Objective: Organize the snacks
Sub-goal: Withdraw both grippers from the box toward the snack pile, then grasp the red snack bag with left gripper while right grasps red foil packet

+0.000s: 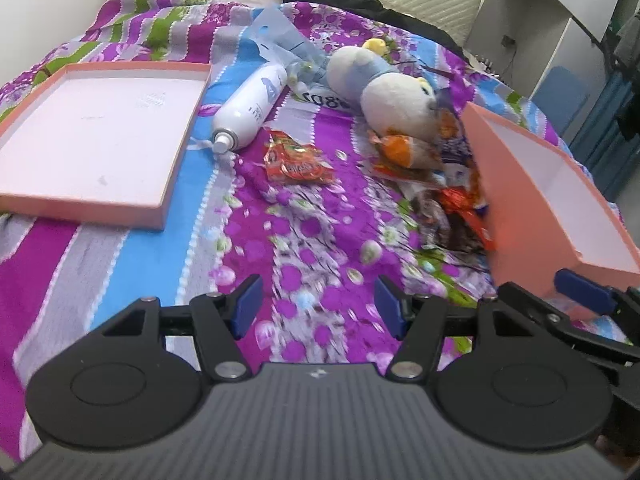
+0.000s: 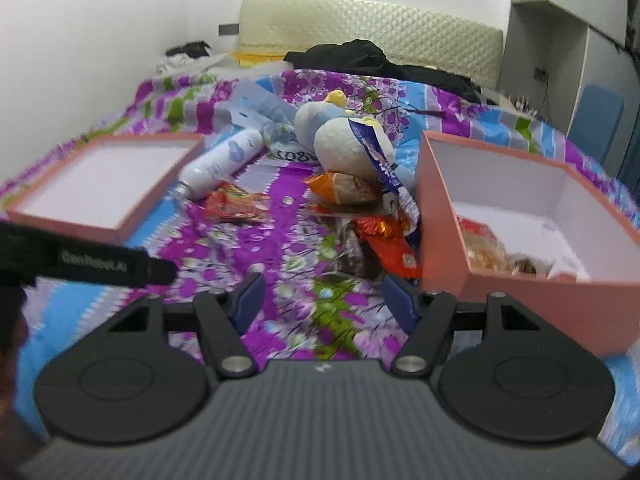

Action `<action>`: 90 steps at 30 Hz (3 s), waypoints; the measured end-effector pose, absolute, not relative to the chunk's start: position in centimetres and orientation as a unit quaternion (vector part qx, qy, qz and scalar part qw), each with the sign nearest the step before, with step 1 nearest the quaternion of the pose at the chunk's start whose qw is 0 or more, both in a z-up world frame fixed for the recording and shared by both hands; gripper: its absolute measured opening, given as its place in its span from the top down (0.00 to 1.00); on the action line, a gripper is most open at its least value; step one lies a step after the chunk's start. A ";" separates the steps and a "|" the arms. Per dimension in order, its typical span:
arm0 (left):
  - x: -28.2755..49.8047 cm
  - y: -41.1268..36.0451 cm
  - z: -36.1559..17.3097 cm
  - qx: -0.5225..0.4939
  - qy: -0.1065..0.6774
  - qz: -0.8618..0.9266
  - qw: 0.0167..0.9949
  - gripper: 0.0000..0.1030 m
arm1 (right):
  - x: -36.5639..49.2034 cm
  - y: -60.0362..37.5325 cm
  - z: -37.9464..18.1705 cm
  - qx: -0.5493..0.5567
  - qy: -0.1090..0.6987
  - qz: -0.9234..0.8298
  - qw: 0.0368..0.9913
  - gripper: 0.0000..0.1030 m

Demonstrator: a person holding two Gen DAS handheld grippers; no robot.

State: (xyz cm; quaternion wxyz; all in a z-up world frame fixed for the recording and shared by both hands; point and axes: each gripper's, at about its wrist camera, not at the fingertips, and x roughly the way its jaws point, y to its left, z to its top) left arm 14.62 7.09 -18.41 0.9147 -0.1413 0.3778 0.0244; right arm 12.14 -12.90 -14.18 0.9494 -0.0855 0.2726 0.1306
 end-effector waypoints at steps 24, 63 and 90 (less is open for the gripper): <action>33.9 9.5 -23.4 -0.066 0.410 0.045 0.908 0.26 | 22.5 -9.0 -22.7 -0.355 0.279 0.037 0.892 0.74; 22.9 9.5 -20.0 -0.182 0.424 0.005 0.887 0.81 | 14.8 -11.1 -18.8 -0.304 0.278 0.073 0.908 0.96; 13.6 8.0 -21.3 -0.150 0.514 0.009 0.845 0.36 | 7.9 -12.7 -19.9 -0.218 0.350 0.208 0.887 0.83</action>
